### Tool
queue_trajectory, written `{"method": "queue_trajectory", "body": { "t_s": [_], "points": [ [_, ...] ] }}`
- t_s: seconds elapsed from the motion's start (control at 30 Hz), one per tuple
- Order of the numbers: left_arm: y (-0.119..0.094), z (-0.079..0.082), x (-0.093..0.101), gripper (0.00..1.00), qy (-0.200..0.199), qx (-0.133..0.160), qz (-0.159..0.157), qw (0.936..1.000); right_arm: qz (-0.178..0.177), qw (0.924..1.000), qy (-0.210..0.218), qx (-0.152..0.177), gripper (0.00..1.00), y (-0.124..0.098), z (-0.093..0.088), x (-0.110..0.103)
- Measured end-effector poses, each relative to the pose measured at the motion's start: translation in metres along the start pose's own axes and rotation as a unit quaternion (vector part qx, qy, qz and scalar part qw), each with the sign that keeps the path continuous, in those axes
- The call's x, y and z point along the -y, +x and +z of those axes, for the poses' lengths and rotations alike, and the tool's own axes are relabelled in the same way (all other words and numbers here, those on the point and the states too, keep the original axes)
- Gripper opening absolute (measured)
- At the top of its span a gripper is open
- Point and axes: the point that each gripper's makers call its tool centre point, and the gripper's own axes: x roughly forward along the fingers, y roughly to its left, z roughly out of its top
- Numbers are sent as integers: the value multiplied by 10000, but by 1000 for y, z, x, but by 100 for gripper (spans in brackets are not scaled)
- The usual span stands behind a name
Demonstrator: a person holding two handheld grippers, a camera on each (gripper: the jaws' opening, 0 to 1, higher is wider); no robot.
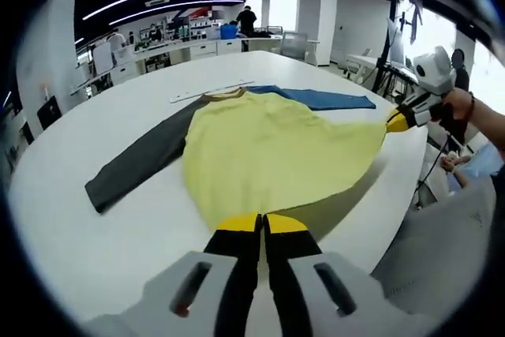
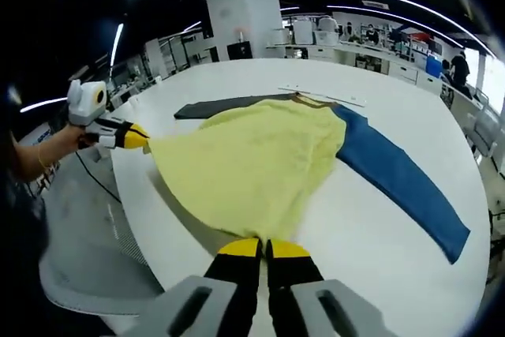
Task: Fold the garment on the visible template until the final outline fits inside the template.
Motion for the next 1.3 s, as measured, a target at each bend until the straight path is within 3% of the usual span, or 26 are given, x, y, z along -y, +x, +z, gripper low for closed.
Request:
{"method": "queue_trajectory", "body": {
  "t_s": [0.43,0.7,0.77,0.9,1.03,1.13,1.3],
  "points": [
    [7,-39,7,0,113,-604,6,9981,-151,9990,-143,-398,0,7,-36,-4],
    [6,-52,10,0,87,-786,0,9969,-159,9979,-251,-568,0,8,-48,-5],
    [5,-55,10,0,160,-846,-6,9963,-163,9972,-196,-706,5,6,-53,-4],
    [-1,-53,8,7,85,-781,38,9969,-123,9979,149,-611,15,-3,-51,-5],
    [-8,-43,1,17,-485,-489,144,9975,-103,9971,669,-355,17,-13,-41,-3],
    [-11,-40,-12,23,-732,-331,300,9963,-266,9952,902,-255,18,-15,-38,6],
    [-8,-47,-30,21,-850,-442,654,9932,-757,9888,1247,-312,17,-10,-44,23]
  ]
}}
